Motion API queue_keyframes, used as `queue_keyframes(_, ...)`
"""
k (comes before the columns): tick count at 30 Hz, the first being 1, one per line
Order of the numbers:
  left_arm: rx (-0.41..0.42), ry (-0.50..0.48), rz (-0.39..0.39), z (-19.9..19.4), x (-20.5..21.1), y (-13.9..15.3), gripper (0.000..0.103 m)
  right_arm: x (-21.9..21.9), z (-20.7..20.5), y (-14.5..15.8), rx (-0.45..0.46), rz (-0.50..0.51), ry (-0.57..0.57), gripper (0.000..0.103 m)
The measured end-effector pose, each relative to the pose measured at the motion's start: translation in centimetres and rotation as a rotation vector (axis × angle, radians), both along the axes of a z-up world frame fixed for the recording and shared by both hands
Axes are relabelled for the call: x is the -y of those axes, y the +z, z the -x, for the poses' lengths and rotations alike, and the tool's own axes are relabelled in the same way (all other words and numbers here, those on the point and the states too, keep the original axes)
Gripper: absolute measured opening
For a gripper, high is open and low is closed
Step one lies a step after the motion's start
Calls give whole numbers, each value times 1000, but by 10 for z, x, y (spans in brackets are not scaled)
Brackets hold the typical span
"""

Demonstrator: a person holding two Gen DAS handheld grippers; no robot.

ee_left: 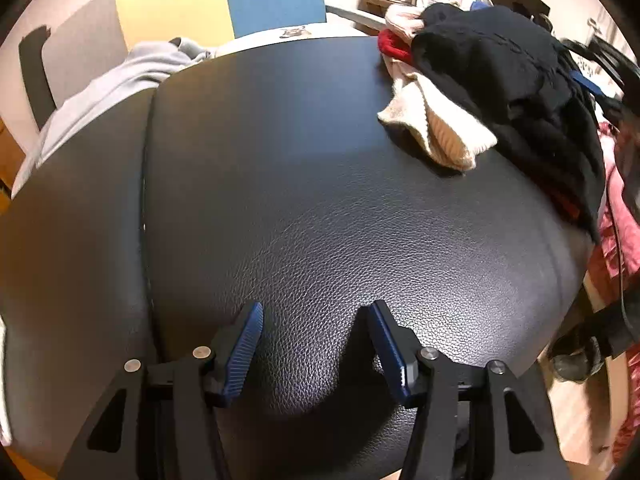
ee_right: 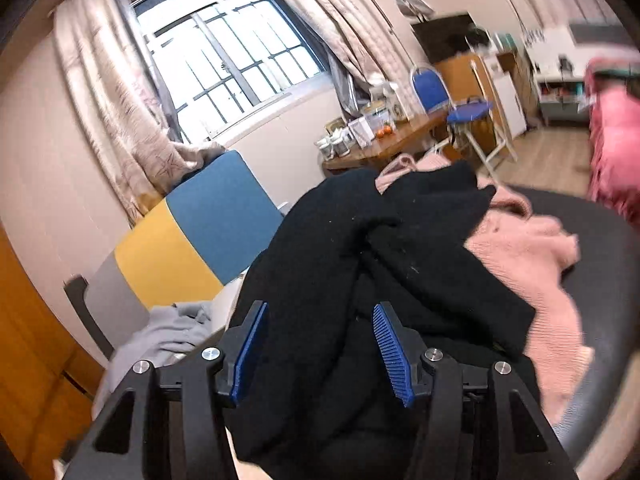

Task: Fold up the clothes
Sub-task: 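Reach the right gripper into the black sweater pile and grasp it, then grasp the black sweater with the left gripper and lift it off the pile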

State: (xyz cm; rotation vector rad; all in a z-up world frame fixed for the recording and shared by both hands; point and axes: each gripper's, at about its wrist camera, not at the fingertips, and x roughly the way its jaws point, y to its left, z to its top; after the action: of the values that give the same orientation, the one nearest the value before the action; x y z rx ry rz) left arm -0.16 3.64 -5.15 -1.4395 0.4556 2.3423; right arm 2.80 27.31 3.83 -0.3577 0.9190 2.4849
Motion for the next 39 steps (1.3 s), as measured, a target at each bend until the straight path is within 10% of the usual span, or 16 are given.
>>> queue_keyframes(8,-31,-3,-74,15,11,-1,57,-34,20,-21,-95,133,34,54)
queue_keyframes(12,-27,2,-80,19,24,0,57,-42,40,-19,-132,186,73,8)
queue_keyframes(22,11,19,-144,35,75,9,57,89,86,-16,8,59,599,8)
queue_keyframes(26,6,39,-196,48,109,22,57,133,77,-42,137,41,637,34)
queue_keyframes(28,-15,36,-187,56,121,29,56,149,61,-51,157,60,643,75)
queue_keyframes(39,-243,-273,-122,101,75,104,57,184,-2,-85,302,7,526,100)
